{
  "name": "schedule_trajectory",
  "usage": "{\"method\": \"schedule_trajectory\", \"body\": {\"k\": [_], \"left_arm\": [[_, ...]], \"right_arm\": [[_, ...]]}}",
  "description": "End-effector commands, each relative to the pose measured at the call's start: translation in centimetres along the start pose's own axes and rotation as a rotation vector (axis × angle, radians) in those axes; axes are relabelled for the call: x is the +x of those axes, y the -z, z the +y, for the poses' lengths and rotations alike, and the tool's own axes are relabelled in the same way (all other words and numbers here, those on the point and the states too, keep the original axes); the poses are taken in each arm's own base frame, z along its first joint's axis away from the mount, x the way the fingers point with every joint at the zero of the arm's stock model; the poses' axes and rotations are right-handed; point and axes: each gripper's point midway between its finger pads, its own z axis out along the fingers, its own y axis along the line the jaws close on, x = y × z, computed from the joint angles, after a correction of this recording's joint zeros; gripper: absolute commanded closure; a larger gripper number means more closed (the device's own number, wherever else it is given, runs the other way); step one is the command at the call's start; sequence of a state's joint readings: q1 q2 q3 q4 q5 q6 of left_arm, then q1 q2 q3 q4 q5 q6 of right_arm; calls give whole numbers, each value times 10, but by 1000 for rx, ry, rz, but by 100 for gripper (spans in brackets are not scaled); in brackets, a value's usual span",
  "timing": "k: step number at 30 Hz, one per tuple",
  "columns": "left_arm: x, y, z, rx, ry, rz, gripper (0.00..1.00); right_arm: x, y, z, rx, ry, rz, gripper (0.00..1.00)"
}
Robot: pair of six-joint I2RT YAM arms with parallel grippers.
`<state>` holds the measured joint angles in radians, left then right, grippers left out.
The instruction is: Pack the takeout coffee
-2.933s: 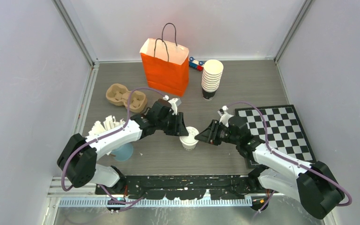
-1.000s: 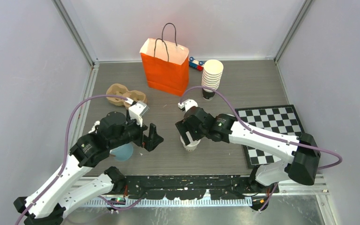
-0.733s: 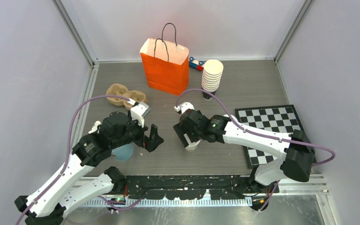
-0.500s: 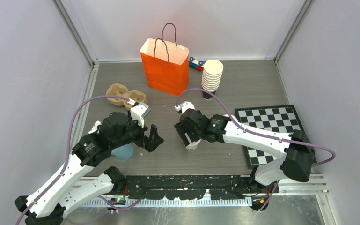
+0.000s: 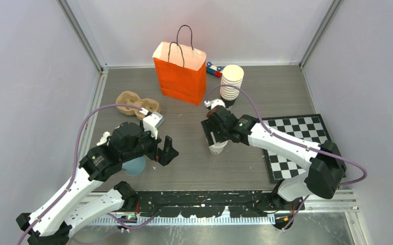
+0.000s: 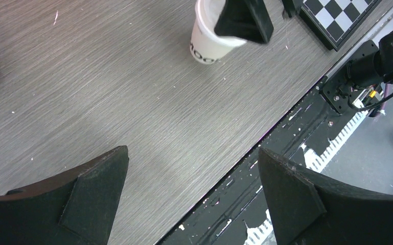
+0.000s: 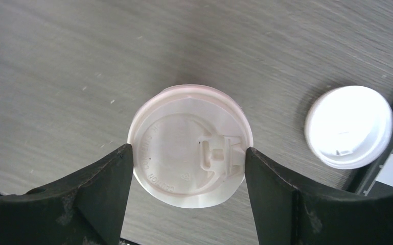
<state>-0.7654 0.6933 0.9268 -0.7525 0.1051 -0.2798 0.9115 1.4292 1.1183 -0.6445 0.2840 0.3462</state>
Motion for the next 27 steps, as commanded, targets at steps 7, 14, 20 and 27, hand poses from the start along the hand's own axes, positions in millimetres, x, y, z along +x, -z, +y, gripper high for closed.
{"method": "schedule_trajectory", "body": {"k": [7, 14, 20, 27], "left_arm": [[-8, -1, -2, 9, -25, -32, 0], [-7, -1, -1, 7, -30, -26, 0], [-6, 0, 0, 3, -40, -23, 0], [-5, -1, 1, 1, -51, -16, 0]], "right_arm": [[-32, -15, -72, 93, -193, -32, 26], [-45, -26, -106, 160, -246, -27, 26], [-47, -35, -114, 189, -241, 4, 23], [-64, -17, -111, 172, -271, -34, 10]]}}
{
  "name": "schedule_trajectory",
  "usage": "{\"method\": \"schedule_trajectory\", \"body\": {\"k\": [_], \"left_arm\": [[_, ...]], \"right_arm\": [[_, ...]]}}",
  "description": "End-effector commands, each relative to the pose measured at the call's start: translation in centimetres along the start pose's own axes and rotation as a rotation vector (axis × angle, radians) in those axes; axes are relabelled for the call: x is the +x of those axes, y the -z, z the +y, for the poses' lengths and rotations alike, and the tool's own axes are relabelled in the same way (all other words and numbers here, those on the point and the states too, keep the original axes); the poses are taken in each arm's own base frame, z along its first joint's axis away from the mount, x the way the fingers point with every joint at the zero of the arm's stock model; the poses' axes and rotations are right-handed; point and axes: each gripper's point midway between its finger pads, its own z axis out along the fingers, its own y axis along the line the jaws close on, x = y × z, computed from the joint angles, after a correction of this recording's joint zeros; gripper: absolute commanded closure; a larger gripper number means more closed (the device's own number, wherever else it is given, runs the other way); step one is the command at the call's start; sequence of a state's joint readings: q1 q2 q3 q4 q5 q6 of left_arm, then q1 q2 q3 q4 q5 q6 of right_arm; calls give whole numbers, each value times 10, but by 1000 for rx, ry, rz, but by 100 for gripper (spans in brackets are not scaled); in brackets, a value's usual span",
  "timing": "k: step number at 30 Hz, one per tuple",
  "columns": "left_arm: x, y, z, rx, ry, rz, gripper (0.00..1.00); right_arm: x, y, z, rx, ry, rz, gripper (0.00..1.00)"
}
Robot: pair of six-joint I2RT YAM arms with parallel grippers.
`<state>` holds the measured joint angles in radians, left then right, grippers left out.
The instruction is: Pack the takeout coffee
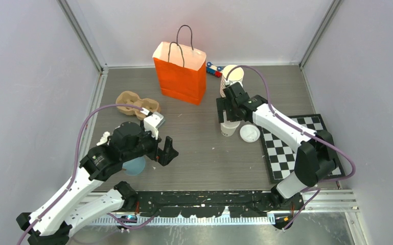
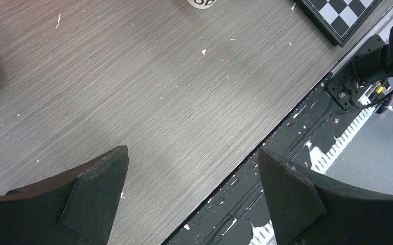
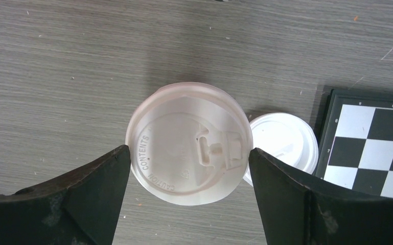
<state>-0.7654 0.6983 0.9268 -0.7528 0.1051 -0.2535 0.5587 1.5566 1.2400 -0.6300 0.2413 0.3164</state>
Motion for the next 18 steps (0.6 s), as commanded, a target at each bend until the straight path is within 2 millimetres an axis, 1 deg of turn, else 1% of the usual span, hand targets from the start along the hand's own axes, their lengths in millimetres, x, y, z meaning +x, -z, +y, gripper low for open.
{"method": "schedule_trajectory", "body": {"k": [1, 7, 9, 11, 13, 15, 18], "left_arm": [[-5, -1, 0, 3, -28, -20, 0], [-3, -3, 2, -1, -44, -11, 0], [-3, -3, 3, -2, -53, -9, 0], [-3, -3, 3, -1, -70, -8, 0], [-4, -4, 4, -2, -92, -2, 0], [-3, -6, 5, -8, -110, 14, 0], [1, -10, 9, -25, -110, 34, 0]], "right_arm": [[-22, 23, 1, -15, -29, -45, 9], [-43, 55, 5, -58, -52, -84, 7], [-54, 70, 7, -87, -65, -114, 7], [-71, 85, 7, -106, -98, -164, 8], [-93, 100, -2, -84, -138, -230, 11], [-118, 111, -20, -4, -182, -316, 17], [-153, 120, -41, 46, -256, -418, 29]]}}
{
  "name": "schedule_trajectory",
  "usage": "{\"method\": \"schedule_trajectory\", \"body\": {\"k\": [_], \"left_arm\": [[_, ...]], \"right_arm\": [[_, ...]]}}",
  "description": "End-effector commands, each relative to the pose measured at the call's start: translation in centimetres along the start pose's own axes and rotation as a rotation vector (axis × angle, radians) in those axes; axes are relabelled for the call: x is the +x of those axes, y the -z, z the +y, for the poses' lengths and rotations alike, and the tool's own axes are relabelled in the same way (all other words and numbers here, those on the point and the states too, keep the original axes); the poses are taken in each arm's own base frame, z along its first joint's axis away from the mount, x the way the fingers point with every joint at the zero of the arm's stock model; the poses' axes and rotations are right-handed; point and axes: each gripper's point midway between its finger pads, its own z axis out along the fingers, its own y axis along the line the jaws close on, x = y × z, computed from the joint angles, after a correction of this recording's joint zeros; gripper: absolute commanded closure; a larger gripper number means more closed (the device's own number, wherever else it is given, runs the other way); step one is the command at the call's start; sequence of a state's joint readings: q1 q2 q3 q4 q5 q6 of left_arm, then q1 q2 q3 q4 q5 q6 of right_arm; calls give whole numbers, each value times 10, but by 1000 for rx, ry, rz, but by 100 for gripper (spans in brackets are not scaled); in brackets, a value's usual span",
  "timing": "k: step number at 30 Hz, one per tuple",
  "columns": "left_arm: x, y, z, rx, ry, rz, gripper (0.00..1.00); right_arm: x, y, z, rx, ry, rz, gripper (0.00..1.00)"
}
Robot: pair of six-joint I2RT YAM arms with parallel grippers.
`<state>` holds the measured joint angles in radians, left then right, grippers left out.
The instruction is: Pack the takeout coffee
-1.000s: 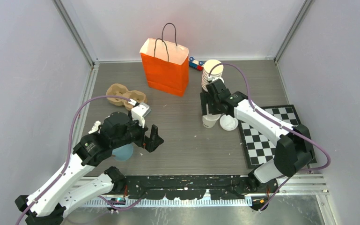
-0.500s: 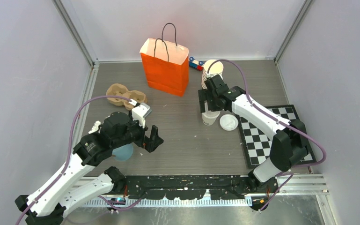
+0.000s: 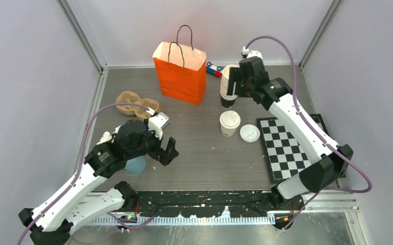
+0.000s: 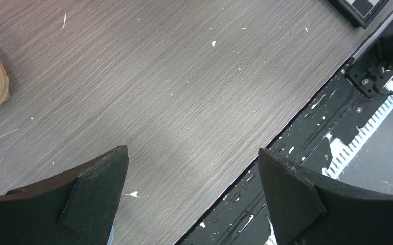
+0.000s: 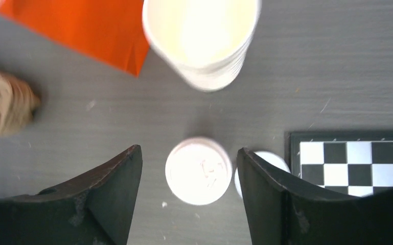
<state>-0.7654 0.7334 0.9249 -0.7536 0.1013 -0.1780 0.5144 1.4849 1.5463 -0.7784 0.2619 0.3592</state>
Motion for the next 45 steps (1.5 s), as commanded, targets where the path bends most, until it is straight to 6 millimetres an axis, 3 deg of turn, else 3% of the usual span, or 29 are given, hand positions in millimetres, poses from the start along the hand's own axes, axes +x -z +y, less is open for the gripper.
{"method": "schedule_trajectory", "body": {"k": [1, 5, 10, 17, 28, 35, 41, 45], "left_arm": [[-3, -4, 4, -15, -38, 0, 0], [2, -5, 4, -15, -36, 17, 0], [6, -4, -1, 16, -29, 3, 0], [4, -1, 1, 9, -40, -22, 0], [8, -3, 0, 17, -47, -2, 0], [9, -3, 1, 16, -48, -6, 0], [10, -4, 1, 15, -47, 3, 0], [10, -5, 1, 16, -46, 6, 0]], "right_arm": [[-78, 23, -27, 81, -138, -230, 35], [-112, 18, -41, 112, -197, -272, 46], [-124, -8, -44, 138, -186, -227, 48], [-111, -43, -48, 189, -111, -140, 54], [-97, -68, -52, 217, -48, -87, 63], [-94, -78, -53, 234, -51, -60, 66], [-99, -74, -56, 247, -36, -72, 84], [-108, -67, -54, 240, -46, -96, 90]]}}
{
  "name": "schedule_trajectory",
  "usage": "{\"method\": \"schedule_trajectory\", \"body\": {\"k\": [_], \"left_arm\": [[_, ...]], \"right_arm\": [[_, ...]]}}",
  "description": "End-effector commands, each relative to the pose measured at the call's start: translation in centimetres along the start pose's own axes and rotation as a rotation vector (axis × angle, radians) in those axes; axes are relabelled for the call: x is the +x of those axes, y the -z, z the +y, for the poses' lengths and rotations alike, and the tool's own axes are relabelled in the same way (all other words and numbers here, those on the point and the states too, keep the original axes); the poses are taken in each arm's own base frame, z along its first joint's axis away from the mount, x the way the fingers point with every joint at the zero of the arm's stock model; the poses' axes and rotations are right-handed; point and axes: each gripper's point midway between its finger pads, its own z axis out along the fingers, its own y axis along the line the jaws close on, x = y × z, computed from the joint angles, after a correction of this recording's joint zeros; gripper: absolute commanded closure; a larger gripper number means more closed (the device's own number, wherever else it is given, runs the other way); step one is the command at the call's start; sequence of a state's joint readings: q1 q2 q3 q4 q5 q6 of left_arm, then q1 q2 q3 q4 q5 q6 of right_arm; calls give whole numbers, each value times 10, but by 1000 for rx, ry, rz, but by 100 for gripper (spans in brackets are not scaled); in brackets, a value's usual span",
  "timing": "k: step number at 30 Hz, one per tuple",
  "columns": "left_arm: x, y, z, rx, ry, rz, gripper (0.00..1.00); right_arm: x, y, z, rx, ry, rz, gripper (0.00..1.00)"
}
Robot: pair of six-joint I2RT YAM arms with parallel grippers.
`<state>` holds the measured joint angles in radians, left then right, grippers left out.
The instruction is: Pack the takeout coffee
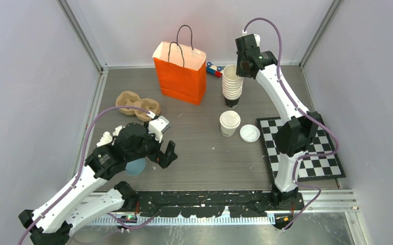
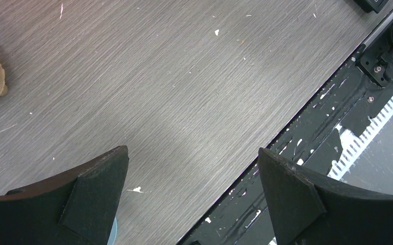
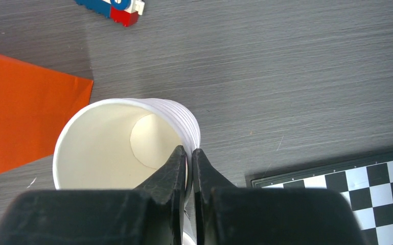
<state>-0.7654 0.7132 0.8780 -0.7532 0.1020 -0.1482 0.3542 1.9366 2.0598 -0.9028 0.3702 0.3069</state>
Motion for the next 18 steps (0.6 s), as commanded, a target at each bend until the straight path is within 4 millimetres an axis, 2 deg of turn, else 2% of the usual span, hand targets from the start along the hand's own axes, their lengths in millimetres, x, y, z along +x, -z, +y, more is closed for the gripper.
{"method": "schedule_trajectory", "body": {"k": [1, 2, 4, 6, 13, 18], "left_arm": [[-5, -1, -3, 18, -19, -20, 0], [-5, -1, -3, 18, -20, -20, 0], [-5, -1, -3, 17, -19, -22, 0], [-5, -1, -3, 18, -20, -22, 0], [-4, -1, -3, 18, -19, -18, 0], [-4, -2, -2, 15, -19, -16, 0]], "right_arm": [[-37, 26, -3, -11, -33, -108, 90], [-39, 28, -2, -17, -42, -113, 89], [-41, 30, -2, -22, -55, -119, 77], [-40, 28, 0, -26, -51, -111, 70], [-27, 15, 2, -17, -17, -50, 69], [-28, 15, 2, -12, -8, -50, 73]]}}
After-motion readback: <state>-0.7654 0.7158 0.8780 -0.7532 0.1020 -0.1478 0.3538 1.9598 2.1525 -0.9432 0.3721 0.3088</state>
